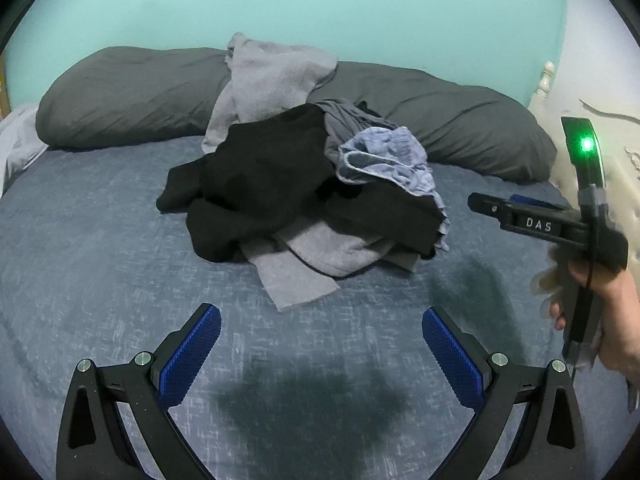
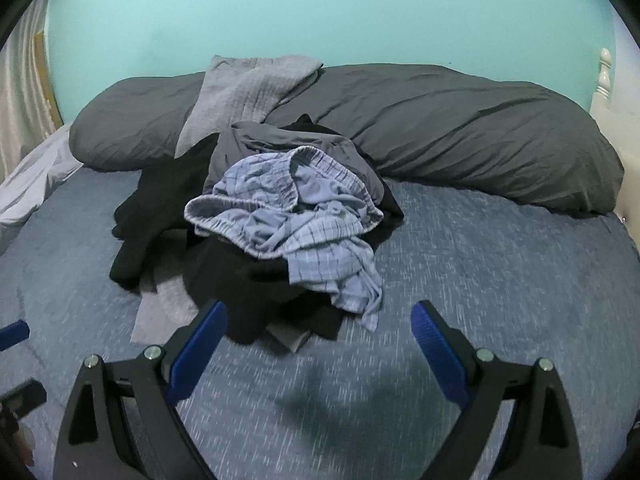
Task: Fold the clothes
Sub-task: 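Move the right tool toward the clothes heap and the plaid boxer shorts, then close the right gripper on the waistband of the plaid boxer shorts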
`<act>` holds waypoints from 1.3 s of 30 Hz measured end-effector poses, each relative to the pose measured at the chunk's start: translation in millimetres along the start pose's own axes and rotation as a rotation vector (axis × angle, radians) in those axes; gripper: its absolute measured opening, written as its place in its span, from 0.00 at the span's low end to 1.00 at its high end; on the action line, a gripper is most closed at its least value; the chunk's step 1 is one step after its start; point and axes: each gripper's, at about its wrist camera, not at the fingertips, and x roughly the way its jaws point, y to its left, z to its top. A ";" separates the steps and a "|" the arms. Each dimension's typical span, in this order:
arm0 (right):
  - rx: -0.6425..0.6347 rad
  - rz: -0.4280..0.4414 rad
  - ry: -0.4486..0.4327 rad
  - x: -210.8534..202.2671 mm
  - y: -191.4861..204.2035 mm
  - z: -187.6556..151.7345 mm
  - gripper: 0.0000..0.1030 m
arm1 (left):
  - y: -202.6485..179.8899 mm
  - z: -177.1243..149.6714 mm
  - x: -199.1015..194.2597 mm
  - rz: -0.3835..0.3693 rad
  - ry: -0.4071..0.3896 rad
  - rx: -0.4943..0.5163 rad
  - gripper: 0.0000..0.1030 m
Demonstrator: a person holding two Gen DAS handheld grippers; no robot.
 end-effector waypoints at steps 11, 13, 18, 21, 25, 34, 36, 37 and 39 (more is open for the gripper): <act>-0.105 0.048 0.034 54.2 24.7 37.9 0.91 | 17.7 6.0 36.2 -0.010 0.041 -0.035 1.00; -0.106 0.054 0.042 63.5 26.7 40.3 0.91 | 19.1 6.6 39.5 -0.002 0.034 -0.034 1.00; -0.120 0.050 0.059 83.7 29.9 44.3 0.91 | 25.7 10.2 47.7 0.011 0.027 -0.049 1.00; -0.114 0.055 0.065 92.0 28.5 45.6 0.91 | 29.3 12.5 52.9 0.011 0.033 -0.065 1.00; -0.101 0.057 0.073 103.5 25.0 46.9 0.91 | 26.1 14.1 55.9 0.022 0.026 -0.033 1.00; -0.083 0.087 0.104 120.2 21.2 45.6 0.71 | 14.0 7.0 53.6 -0.005 0.008 0.003 1.00; -0.070 0.099 0.097 120.5 19.8 45.4 0.59 | 9.0 5.0 51.6 -0.004 0.003 0.024 1.00; -0.066 0.098 0.093 119.8 18.9 45.3 0.49 | 7.5 4.1 50.3 -0.005 0.000 0.029 1.00; -0.064 0.098 0.075 115.6 17.3 45.1 0.32 | 6.9 3.3 47.7 -0.010 -0.005 0.025 1.00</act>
